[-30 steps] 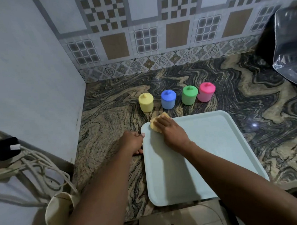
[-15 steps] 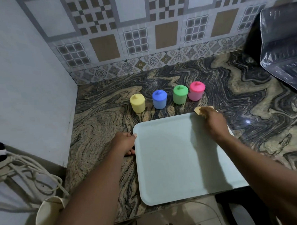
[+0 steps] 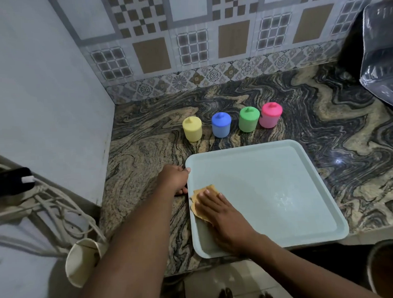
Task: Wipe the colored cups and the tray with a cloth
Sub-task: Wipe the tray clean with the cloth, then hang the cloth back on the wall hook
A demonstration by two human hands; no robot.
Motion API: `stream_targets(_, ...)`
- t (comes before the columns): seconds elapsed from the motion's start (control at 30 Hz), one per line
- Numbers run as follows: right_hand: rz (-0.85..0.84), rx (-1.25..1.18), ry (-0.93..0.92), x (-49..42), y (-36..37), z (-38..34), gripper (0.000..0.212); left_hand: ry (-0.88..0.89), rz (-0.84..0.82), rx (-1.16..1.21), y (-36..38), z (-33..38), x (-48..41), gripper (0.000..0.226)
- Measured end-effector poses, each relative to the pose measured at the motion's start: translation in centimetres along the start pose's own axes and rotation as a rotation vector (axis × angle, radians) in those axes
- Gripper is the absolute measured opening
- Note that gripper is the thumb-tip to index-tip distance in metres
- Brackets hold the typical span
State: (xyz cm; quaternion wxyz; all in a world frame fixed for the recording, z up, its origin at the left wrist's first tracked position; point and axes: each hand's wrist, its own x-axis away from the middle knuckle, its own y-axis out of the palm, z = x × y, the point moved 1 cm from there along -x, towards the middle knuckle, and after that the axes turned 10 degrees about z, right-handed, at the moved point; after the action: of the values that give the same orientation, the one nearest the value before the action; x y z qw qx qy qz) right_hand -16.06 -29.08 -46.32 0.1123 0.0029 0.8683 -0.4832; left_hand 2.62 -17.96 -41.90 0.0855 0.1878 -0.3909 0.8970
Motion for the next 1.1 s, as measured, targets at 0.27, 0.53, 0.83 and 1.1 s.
stream_targets(0.27, -0.045, -0.226, -0.013, 8.5, -4.4, -2.5, 0.046, -0.017, 0.013, 0.030, 0.3, -0.3, -0.4, 0.030)
stream_targets(0.53, 0.319, -1.408, 1.071, 3.4, -11.7, 0.7, 0.037, -0.013, 0.050, 0.035, 0.5, -0.8, -0.3, 0.033)
stream_targets(0.83, 0.354, -1.501, 1.194, 0.1, -15.8, 1.8, 0.048, 0.264, 0.154, -0.212, 0.9, 1.8, 2.9, 0.035)
stream_targets(1.1, 0.457, -1.295, 1.102, -3.4, -20.4, -0.2, 0.029, 0.355, -0.404, 0.241, -1.9, 9.6, 6.7, 0.025)
